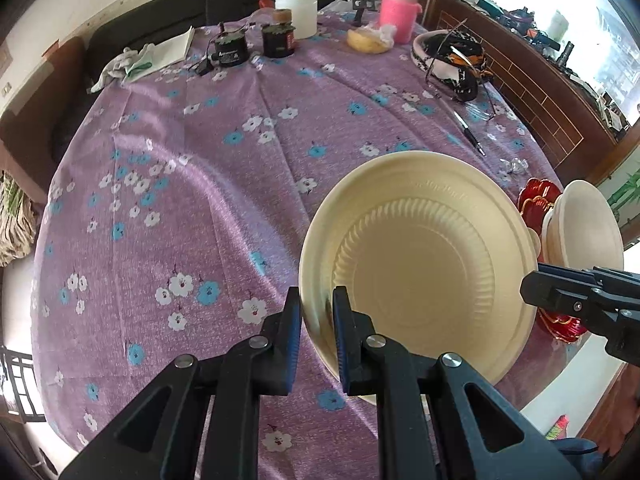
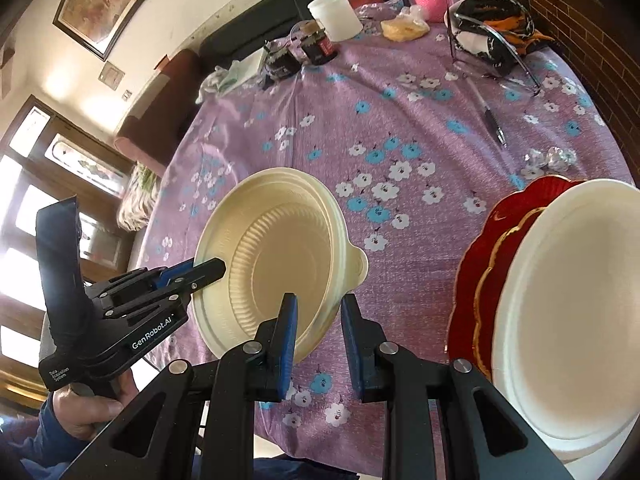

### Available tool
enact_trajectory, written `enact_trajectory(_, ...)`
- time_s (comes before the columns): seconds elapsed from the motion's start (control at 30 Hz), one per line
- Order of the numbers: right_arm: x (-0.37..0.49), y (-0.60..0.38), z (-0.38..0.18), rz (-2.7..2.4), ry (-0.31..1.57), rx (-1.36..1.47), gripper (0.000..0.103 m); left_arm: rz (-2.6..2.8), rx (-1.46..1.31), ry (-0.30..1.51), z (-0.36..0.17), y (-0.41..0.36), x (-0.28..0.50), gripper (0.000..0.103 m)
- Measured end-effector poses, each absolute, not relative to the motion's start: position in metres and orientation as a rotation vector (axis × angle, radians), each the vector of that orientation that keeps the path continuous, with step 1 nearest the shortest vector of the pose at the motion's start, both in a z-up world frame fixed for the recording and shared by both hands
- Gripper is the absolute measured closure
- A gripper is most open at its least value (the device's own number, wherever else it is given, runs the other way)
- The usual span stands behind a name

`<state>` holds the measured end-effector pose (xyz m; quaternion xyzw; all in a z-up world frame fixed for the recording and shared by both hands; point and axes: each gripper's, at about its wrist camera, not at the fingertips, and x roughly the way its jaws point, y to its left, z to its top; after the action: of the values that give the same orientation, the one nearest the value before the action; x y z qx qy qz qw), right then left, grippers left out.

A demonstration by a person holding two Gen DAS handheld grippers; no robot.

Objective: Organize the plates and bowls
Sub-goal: 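Lift and carry the beige bowl toward the plate stack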

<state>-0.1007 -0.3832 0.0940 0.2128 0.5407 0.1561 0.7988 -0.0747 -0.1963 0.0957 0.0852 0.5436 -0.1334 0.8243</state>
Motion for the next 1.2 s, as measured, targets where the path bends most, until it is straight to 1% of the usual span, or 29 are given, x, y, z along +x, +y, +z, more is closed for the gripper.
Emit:
enact_trajectory(0.6,-0.127,-0.448,0.134,0.268,1.055,0.506,0.079,-0.414,0.230,1.097,0.130,-0.262,-0.074,0.089)
enact_trajectory(0.93,-0.157,-0.497,0.154,0.175,0.990,0.568,0.079,-0.542,0.288,1.068,0.147,-0.318,-0.080,0.089)
enact_trajectory(1.2,-0.185,-0.540,0.161,0.070,0.950,0.620,0.079,-0.655,0.362,1.054,0.150,-0.371,-0.093,0.086)
